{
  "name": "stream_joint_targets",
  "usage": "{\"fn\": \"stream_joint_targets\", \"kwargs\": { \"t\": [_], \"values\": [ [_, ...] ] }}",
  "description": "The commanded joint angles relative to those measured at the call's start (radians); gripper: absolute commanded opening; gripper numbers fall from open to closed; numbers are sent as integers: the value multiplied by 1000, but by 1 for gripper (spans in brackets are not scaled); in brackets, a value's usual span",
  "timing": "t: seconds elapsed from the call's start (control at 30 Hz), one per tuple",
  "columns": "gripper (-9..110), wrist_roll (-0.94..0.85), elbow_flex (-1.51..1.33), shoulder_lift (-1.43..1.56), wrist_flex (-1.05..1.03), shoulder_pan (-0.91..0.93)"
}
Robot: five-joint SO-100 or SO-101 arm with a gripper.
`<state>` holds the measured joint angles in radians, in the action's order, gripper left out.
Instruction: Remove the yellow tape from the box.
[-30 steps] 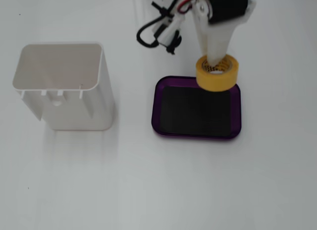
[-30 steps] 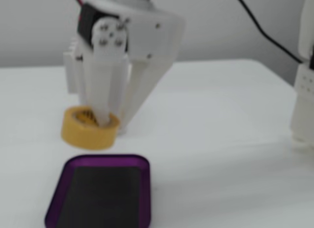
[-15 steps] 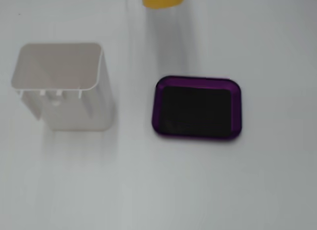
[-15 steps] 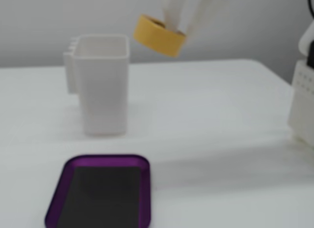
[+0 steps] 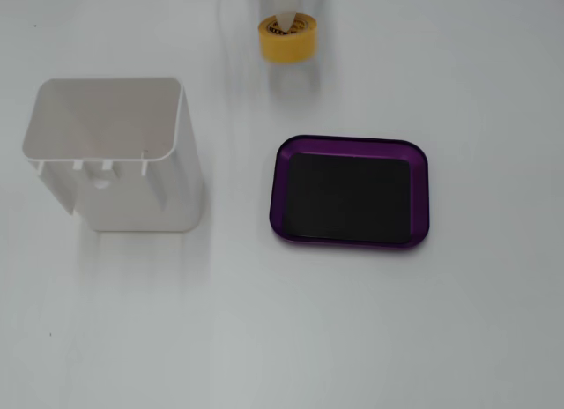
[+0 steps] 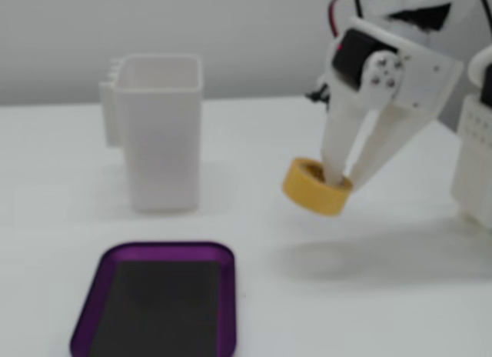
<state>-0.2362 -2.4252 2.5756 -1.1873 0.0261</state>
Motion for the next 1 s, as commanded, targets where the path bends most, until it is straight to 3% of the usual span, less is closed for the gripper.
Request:
{"fn": "stream_joint_targets", "kwargs": {
  "t": [0.0, 0.5, 0.73, 0.83, 0.97],
  "values": [
    [-1, -6, -48, 31, 29, -3],
    [2, 5, -242, 31, 172, -5],
    [16, 5, -94, 32, 115, -5],
    [16, 12, -3, 34, 52, -5],
    [16, 155, 137, 34, -72, -5]
  ]
}}
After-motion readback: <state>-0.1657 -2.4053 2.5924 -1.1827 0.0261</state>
